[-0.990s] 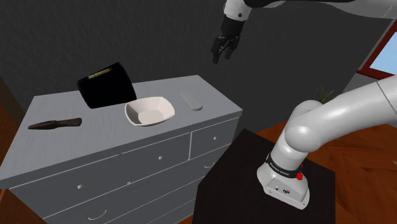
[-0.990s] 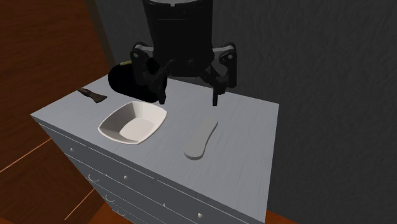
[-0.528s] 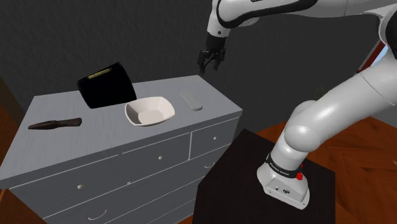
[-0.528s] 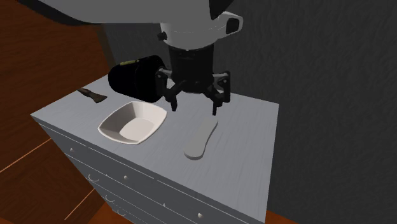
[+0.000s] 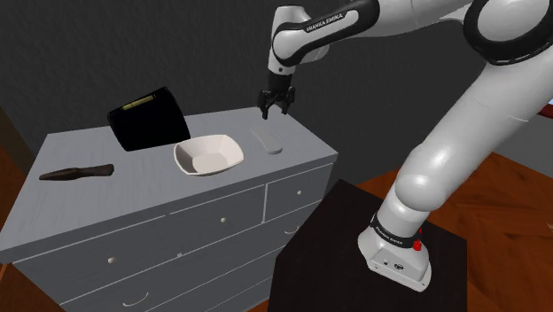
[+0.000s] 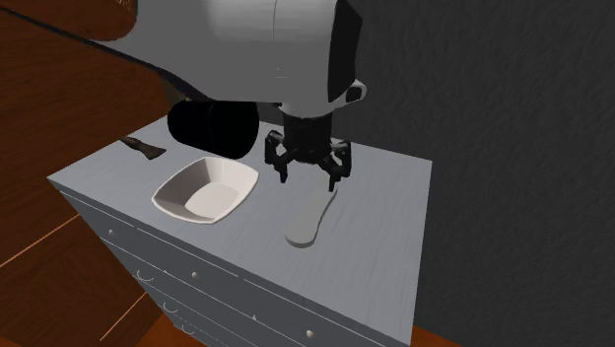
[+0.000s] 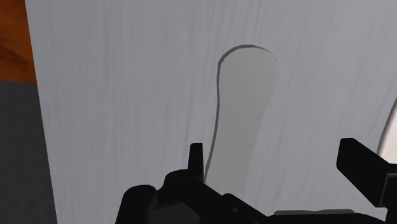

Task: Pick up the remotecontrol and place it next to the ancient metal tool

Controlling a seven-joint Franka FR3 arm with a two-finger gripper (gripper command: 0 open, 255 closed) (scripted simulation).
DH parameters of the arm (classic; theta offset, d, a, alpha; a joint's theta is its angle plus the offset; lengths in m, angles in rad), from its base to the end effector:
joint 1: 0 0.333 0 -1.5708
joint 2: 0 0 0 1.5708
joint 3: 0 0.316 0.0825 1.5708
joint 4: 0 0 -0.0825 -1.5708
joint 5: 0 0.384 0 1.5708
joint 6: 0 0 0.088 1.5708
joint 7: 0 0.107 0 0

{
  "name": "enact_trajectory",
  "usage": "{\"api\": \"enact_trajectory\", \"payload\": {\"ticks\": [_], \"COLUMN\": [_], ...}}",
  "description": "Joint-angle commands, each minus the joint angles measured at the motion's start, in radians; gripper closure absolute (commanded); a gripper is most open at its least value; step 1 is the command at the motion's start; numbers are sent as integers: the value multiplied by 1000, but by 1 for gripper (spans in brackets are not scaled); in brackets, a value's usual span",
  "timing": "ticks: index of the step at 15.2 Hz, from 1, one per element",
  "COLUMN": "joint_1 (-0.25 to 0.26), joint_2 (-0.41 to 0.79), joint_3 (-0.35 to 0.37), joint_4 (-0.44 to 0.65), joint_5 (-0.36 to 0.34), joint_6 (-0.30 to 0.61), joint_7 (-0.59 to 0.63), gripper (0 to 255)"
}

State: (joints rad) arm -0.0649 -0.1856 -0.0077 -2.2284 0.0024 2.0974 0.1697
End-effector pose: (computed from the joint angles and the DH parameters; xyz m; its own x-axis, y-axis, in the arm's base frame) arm 0.4947 -0.0360 0.4556 0.9691 -0.2409 0.0532 -0.2406 -0.9705 -0.0127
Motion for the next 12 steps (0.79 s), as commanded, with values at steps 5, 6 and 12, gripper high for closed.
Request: {"api": "enact_trajectory", "payload": {"ticks": [5,6,12], "joint_1": [-14,-16,-16], "joint_2": [226,264,320], "joint_3": [-13,-15,-15], "joint_4": [99,119,102], "joint_5": [17,21,26], "joint_6": [80,91,159], "joint_7": [36,42,43], "gripper": [0,0,0]}}
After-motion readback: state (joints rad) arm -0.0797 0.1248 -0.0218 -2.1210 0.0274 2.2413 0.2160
